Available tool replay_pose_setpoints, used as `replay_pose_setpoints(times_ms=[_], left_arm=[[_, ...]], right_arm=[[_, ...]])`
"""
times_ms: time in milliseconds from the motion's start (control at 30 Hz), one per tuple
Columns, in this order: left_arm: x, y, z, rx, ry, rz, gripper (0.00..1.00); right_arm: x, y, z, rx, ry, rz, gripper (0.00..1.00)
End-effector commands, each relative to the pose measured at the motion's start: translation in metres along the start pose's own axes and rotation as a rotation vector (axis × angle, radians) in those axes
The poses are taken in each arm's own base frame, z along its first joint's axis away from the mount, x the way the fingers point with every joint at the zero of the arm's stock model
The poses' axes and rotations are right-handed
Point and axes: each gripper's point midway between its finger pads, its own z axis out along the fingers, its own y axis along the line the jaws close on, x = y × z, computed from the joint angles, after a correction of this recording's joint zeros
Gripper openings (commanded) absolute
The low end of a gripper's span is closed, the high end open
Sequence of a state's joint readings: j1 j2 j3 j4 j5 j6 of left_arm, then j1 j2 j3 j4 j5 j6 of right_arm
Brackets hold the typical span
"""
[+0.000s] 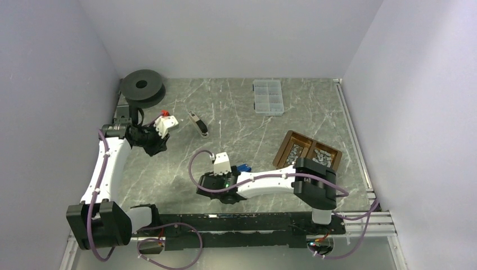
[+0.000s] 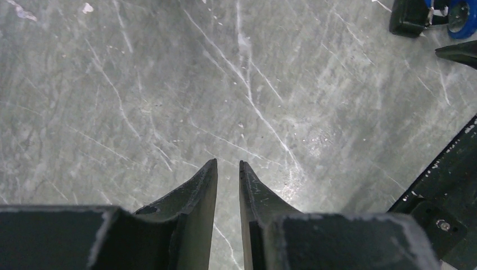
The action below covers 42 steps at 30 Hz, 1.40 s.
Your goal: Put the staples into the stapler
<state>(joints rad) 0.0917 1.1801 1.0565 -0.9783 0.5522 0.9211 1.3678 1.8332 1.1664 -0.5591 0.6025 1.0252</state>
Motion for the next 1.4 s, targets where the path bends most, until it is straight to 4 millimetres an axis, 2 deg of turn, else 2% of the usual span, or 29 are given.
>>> replay_pose_setpoints(times_ms=[0,100,167,267,433,533,700,767,867,967,1000,1067,1100,1167,1233,1300,1367], left_arm=[[-0.002,-0.015,-0.004,0.036,-0.041,0.022,0.26],[-0.001,-0.015,-0.004,0.037,-0.046,0.015,0.27],[-0.001,-0.015,-0.003,0.036,-0.051,0.014,0.27],[0.000,-0.015,-0.003,0.036,-0.052,0.013,0.27],[0.000,-0.018,-0.003,0.038,-0.062,0.013,0.27],[-0.001,-0.020,-0.004,0.045,-0.071,0.011,0.27],[-0.005,-0.021,-0.006,0.049,-0.086,0.015,0.28],[-0.006,-0.022,-0.006,0.053,-0.092,0.016,0.28],[-0.012,-0.029,-0.009,0.082,-0.122,0.044,0.29],[-0.023,-0.044,-0.016,0.117,-0.197,0.127,0.46],[-0.028,-0.051,-0.018,0.130,-0.224,0.173,0.52],[-0.037,-0.063,-0.023,0.142,-0.267,0.285,0.72],[-0.041,-0.070,-0.025,0.147,-0.280,0.349,0.76],[-0.044,-0.081,-0.024,0.143,-0.291,0.486,0.80],[-0.037,-0.091,-0.017,0.144,-0.275,0.604,0.81],[-0.034,-0.099,-0.010,0.143,-0.273,0.678,0.81],[-0.039,-0.107,-0.005,0.143,-0.297,0.713,0.82]], right_arm=[[-0.009,-0.004,-0.008,0.055,-0.047,-0.002,0.73],[-0.013,-0.015,-0.007,0.099,-0.073,0.027,0.73],[-0.017,-0.023,-0.003,0.134,-0.080,0.054,0.69],[-0.019,-0.032,0.004,0.184,-0.084,0.066,0.57],[-0.013,-0.034,0.015,0.226,-0.065,0.040,0.42],[-0.009,-0.041,0.013,0.230,-0.059,0.046,0.31],[0.002,-0.063,0.007,0.245,-0.056,0.060,0.07],[0.004,-0.068,0.003,0.233,-0.062,0.052,0.01],[0.003,-0.065,-0.002,0.164,-0.076,0.015,0.00],[-0.001,-0.053,-0.009,0.070,-0.075,-0.006,0.00],[-0.008,-0.043,-0.014,0.025,-0.085,0.005,0.00],[-0.024,-0.027,-0.027,-0.060,-0.089,0.030,0.00],[-0.033,-0.021,-0.033,-0.090,-0.092,0.051,0.00],[-0.046,-0.010,-0.043,-0.154,-0.077,0.091,0.00],[-0.058,-0.003,-0.050,-0.207,-0.062,0.131,0.00],[-0.066,0.001,-0.055,-0.250,-0.041,0.168,0.00],[-0.073,0.006,-0.061,-0.303,-0.020,0.202,0.00]])
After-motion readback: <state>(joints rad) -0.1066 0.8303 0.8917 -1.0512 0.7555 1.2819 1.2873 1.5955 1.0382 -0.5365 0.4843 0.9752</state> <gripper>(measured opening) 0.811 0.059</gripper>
